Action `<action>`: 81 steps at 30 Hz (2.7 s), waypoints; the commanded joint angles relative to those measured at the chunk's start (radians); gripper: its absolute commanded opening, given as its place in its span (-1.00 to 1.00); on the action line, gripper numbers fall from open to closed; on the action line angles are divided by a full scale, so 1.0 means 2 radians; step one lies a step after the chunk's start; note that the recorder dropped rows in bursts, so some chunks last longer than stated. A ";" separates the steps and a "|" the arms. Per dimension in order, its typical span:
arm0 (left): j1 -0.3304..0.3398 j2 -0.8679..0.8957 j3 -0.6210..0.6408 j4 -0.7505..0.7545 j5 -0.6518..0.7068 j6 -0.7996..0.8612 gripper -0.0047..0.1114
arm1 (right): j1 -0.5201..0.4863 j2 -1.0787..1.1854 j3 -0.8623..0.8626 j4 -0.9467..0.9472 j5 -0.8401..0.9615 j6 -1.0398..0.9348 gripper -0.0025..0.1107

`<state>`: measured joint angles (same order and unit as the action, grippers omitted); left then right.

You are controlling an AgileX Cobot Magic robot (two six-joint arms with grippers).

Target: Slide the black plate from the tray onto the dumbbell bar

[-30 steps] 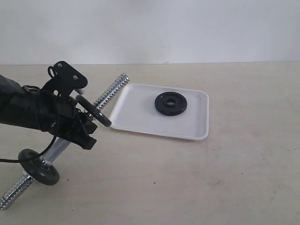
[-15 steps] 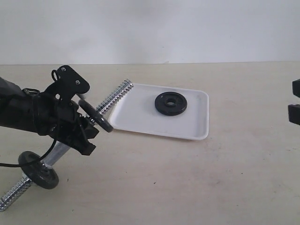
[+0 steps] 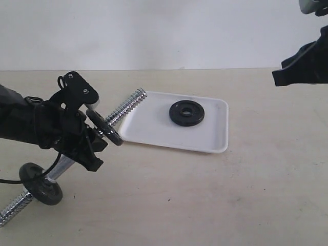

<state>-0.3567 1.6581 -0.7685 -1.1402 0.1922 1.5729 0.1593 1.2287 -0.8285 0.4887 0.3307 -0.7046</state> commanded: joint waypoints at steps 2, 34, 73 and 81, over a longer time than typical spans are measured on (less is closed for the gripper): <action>0.000 -0.024 -0.015 -0.009 -0.022 0.007 -0.84 | 0.002 0.048 -0.043 0.002 0.001 -0.030 -0.96; 0.000 -0.024 -0.015 -0.015 -0.020 0.007 -0.84 | 0.110 0.391 -0.368 -0.047 0.075 0.124 0.88; 0.000 -0.024 -0.015 -0.026 -0.017 0.005 -0.84 | 0.141 0.542 -0.528 -0.182 0.257 0.295 0.88; 0.000 -0.024 -0.015 -0.026 -0.011 0.005 -0.84 | 0.139 0.578 -0.588 -0.263 0.311 0.364 0.88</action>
<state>-0.3567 1.6581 -0.7685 -1.1484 0.1941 1.5792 0.4523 2.3677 -1.9592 0.0372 0.8958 -0.0130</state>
